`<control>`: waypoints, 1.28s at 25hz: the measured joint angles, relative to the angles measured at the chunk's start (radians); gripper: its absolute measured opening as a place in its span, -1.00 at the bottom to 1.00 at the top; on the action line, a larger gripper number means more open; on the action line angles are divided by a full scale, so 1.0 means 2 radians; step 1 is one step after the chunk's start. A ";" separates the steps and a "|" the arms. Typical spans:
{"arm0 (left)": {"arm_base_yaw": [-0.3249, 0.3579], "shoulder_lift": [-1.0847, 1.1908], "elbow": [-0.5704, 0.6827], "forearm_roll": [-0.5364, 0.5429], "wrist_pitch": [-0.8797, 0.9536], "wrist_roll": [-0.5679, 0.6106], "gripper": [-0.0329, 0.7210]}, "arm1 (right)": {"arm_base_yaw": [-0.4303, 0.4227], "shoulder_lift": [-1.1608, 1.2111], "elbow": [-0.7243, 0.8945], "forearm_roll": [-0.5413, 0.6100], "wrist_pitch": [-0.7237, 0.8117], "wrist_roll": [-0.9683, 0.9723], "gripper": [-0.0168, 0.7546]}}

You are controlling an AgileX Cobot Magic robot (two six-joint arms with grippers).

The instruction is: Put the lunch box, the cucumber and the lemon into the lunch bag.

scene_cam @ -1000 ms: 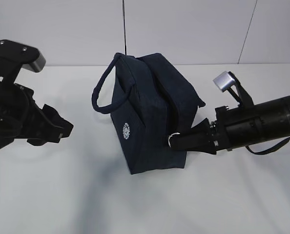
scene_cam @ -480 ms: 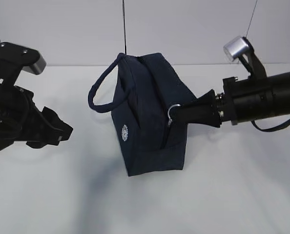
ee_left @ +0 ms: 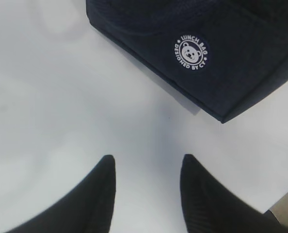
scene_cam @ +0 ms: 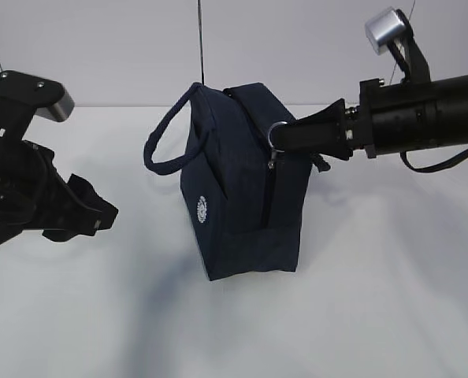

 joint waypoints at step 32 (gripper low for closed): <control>-0.102 0.015 0.000 -0.120 -0.114 0.000 -0.01 | 0.001 0.025 -0.007 0.098 -0.038 -0.036 -0.96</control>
